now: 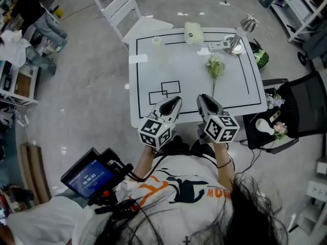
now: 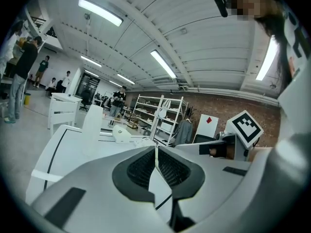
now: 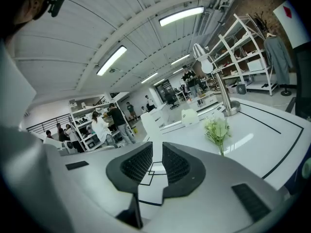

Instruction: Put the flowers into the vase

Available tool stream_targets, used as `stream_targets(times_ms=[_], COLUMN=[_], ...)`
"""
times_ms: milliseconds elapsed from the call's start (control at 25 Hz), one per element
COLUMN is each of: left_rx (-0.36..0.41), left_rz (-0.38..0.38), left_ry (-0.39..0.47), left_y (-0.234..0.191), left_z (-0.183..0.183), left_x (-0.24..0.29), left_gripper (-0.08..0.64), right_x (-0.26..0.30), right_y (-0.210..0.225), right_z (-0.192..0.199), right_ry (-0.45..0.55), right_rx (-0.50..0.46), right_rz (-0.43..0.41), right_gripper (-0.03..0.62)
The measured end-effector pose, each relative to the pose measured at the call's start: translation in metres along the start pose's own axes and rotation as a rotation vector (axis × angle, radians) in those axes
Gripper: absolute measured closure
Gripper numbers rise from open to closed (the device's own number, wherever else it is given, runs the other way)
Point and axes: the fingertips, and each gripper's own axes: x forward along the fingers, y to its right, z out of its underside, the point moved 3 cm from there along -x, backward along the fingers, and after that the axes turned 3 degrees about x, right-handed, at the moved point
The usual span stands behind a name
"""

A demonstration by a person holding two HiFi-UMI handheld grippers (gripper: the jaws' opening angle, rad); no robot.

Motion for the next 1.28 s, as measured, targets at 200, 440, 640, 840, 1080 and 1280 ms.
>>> stream_targets(times_ms=[200, 440, 640, 840, 1080, 1280], left_rx=[-0.013, -0.020, -0.014, -0.018, -0.027, -0.030], left_rz=[0.033, 0.043, 0.040, 0.037, 0.046, 0.047], left_ry=[-0.011, -0.015, -0.015, -0.027, -0.056, -0.075], left_y=[0.002, -0.003, -0.005, -0.001, -0.008, -0.009], left_z=[0.005, 0.006, 0.000, -0.006, 0.000, 0.001], left_x=[0.011, 0.022, 0.031, 0.043, 0.086, 0.112], left_gripper=[0.549, 0.538, 0.539, 0.538, 0.538, 0.538], right_x=[-0.003, 0.005, 0.013, 0.014, 0.035, 0.051], right_y=[0.014, 0.036, 0.052, 0.066, 0.109, 0.135], right_z=[0.001, -0.003, -0.009, -0.015, -0.018, -0.019], right_ry=[-0.004, -0.020, -0.032, -0.053, -0.092, -0.139], right_rx=[0.008, 0.008, 0.010, 0.014, 0.029, 0.025], right_rz=[0.045, 0.081, 0.099, 0.109, 0.131, 0.141], right_gripper=[0.532, 0.518, 0.515, 0.511, 0.500, 0.485])
